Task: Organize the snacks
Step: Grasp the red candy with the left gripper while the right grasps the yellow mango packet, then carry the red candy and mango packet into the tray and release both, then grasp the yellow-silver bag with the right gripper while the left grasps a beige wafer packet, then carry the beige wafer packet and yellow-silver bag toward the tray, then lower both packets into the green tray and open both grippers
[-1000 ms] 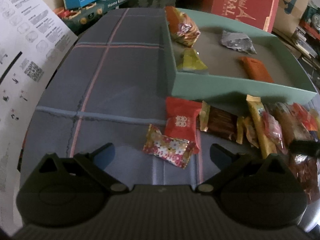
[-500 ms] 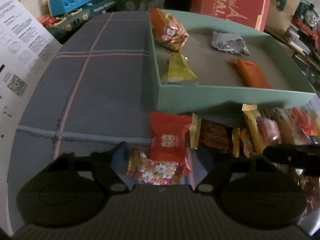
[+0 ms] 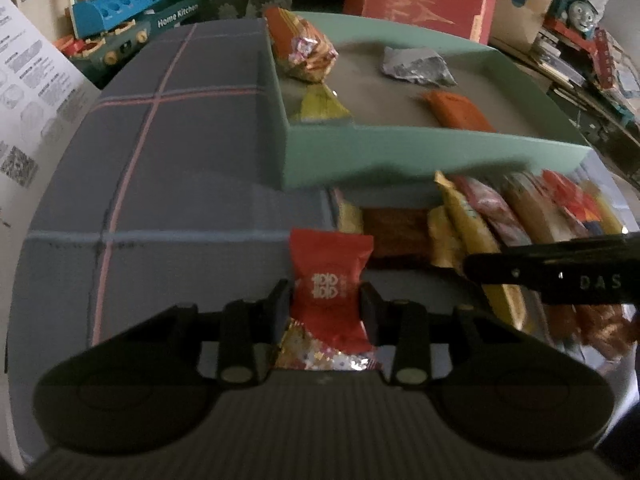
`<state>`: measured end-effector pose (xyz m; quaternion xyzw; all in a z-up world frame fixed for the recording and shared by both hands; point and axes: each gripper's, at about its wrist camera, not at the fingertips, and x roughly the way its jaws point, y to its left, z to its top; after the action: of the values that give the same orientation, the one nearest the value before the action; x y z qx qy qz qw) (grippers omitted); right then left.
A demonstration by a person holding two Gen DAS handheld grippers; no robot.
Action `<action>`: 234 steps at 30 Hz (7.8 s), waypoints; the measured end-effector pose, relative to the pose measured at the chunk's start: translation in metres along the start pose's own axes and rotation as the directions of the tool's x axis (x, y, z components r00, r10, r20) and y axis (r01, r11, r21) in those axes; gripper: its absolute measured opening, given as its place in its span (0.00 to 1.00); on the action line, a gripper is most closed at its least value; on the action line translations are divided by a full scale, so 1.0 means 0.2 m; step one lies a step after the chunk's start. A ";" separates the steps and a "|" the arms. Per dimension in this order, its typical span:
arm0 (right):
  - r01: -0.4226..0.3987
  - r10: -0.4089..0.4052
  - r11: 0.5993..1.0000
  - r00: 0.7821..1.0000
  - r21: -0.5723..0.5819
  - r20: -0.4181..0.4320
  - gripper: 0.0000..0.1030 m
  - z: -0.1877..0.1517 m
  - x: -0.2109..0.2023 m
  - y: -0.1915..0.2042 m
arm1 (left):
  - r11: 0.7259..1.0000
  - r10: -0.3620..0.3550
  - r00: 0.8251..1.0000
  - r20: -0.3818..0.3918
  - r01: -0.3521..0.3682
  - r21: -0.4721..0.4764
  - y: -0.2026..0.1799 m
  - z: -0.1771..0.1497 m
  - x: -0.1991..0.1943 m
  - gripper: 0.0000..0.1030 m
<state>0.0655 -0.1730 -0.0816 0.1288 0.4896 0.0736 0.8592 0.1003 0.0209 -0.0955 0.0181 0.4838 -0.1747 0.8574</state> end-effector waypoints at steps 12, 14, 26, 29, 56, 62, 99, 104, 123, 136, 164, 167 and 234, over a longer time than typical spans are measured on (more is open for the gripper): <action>-0.004 0.003 0.999 1.000 -0.044 -0.018 0.42 -0.10 -0.05 0.05 | 1.000 -0.009 1.000 -0.021 0.010 0.021 -0.03 -0.09 -0.07 0.48; 0.008 -0.009 0.998 1.000 -0.063 -0.012 0.43 -0.10 -0.04 0.07 | 0.999 0.013 1.000 -0.021 -0.012 0.050 -0.06 -0.10 -0.07 0.49; 0.008 -0.007 0.997 1.000 -0.071 0.007 0.33 -0.12 -0.07 0.07 | 0.998 0.049 0.999 -0.011 -0.048 0.035 -0.08 -0.13 -0.11 0.30; -0.029 0.030 0.999 1.000 -0.034 0.010 0.33 -0.12 -0.12 0.05 | 0.999 0.039 0.999 0.003 -0.039 0.019 -0.07 -0.14 -0.17 0.30; 0.019 -0.036 0.997 0.971 0.071 0.237 0.33 0.48 -0.46 -0.30 | 0.999 -0.018 0.989 0.145 0.013 0.035 -0.21 0.60 -0.18 0.30; 0.092 -0.108 0.993 0.968 0.078 0.228 0.33 0.73 -0.37 -0.47 | 0.999 0.018 0.993 0.116 -0.023 0.045 -0.25 0.86 0.07 0.30; 0.128 -0.152 0.983 0.970 0.133 0.190 1.00 0.85 -0.16 -0.56 | 0.993 0.110 0.989 0.102 -0.115 0.041 -0.35 0.94 0.22 1.00; 0.119 -0.144 0.983 0.970 0.137 0.194 1.00 0.71 -0.29 -0.52 | 0.993 0.114 0.990 0.088 -0.117 0.027 -0.33 0.77 0.09 1.00; 0.178 -0.233 0.952 0.948 0.248 0.216 1.00 0.13 -0.77 -0.76 | 0.998 0.033 0.999 0.007 -0.033 0.054 -0.60 0.34 -0.05 1.00; 0.185 -0.265 0.924 0.940 0.335 0.212 1.00 -0.03 -0.80 -0.98 | 0.993 0.027 0.998 -0.048 -0.021 0.115 -0.76 0.25 0.06 1.00; 0.332 -0.348 0.935 0.926 0.123 0.147 0.53 0.01 -0.36 -1.03 | 0.954 -0.003 1.000 -0.005 0.004 0.300 -1.00 0.27 0.28 0.39; 0.334 -0.349 0.935 0.924 0.116 0.158 0.49 0.01 -0.35 -1.02 | 0.955 -0.037 0.999 -0.024 0.043 0.295 -0.99 0.26 0.28 0.38; 0.284 -0.298 0.954 0.925 0.096 0.233 0.46 0.88 -0.21 -0.75 | 0.999 0.002 0.997 0.076 -0.005 0.040 -0.32 0.81 0.24 0.36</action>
<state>0.1959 -0.3541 -0.0047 0.0888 0.3954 -0.0860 0.9102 0.2360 -0.0852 -0.0416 0.0294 0.4471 -0.1834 0.8750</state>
